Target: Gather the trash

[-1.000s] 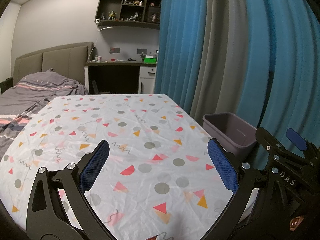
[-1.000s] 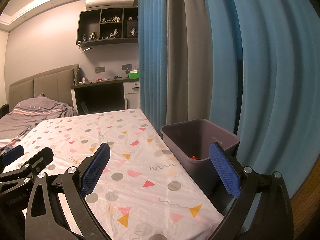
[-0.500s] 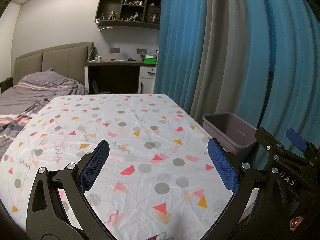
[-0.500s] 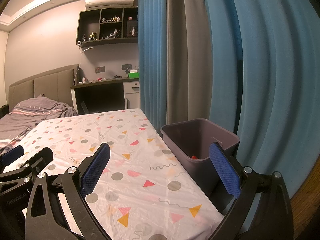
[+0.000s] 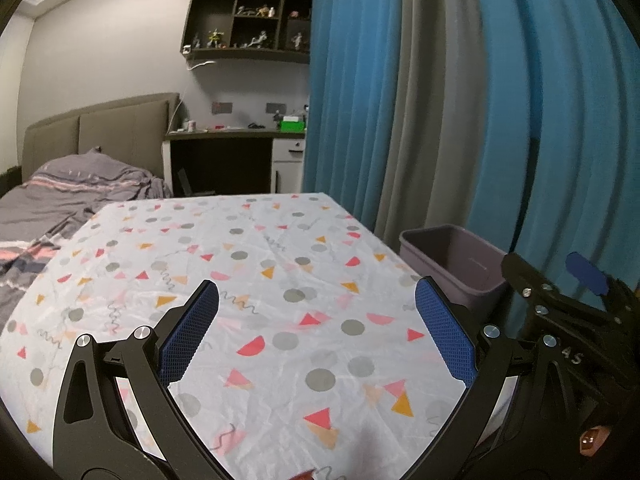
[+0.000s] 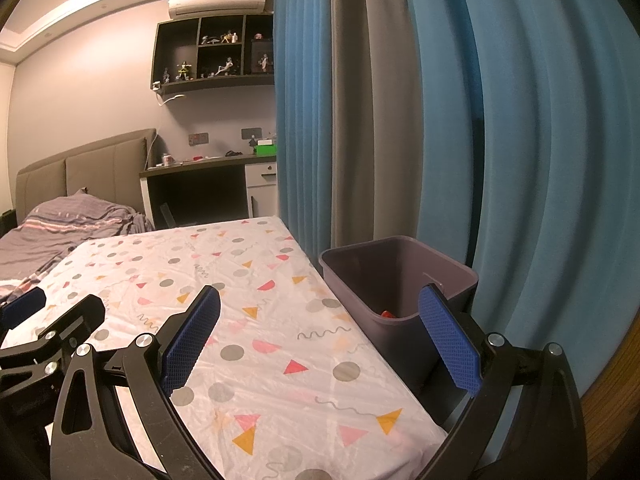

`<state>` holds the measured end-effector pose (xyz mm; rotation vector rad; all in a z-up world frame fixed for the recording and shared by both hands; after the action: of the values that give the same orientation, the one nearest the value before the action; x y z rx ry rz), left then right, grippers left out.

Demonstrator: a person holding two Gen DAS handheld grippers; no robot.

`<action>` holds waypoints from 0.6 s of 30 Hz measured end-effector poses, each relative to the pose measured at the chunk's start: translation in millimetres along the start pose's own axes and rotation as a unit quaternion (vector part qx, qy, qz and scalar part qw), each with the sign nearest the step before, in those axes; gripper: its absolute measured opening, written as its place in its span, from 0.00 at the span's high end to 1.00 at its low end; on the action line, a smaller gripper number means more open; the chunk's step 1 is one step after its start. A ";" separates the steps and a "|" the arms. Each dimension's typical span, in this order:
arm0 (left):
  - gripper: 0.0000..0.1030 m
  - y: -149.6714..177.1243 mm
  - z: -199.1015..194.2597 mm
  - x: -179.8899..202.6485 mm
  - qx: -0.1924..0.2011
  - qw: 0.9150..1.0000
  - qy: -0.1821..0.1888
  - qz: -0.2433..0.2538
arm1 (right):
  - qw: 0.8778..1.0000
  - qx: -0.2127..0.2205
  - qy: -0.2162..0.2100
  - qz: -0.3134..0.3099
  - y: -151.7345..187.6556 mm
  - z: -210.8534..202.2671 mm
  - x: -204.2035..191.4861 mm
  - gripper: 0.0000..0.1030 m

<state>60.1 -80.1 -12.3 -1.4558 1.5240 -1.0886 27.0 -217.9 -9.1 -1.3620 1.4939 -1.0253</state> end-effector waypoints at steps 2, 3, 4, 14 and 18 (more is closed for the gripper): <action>0.06 0.5 1.2 -2.7 -0.005 1.000 0.003 -0.007 | 1.000 -0.001 0.001 0.001 -0.1 0.4 0.1 0.07; 0.08 0.8 2.0 -4.1 -0.007 1.000 -0.003 -0.010 | 1.000 -0.001 0.001 0.001 -0.3 0.6 -0.2 0.07; 0.10 1.0 2.1 -5.4 -0.008 1.000 -0.002 -0.010 | 1.000 -0.001 0.002 0.002 -0.3 0.5 -0.6 0.07; 0.15 0.5 0.2 -5.3 -0.009 1.000 -0.003 -0.005 | 1.000 -0.001 0.004 0.004 1.2 1.0 0.9 0.07; 0.15 -0.9 -1.5 -6.3 -0.009 1.000 -0.003 -0.007 | 1.000 0.000 0.003 0.004 0.8 1.3 1.2 0.07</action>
<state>59.5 -73.6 -11.2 -1.4823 1.5255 -1.0798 27.9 -219.1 -10.3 -1.3521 1.5023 -1.0258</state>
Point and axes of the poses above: each gripper's, at about its wrist camera, not at the fingertips, and z roughly the way its jaws point, x to its right, y to its underside, the point moved 2 cm from there along z, roughly the way its jaws point, and after that the axes turned 5 degrees about -y, right-handed, at the moved point
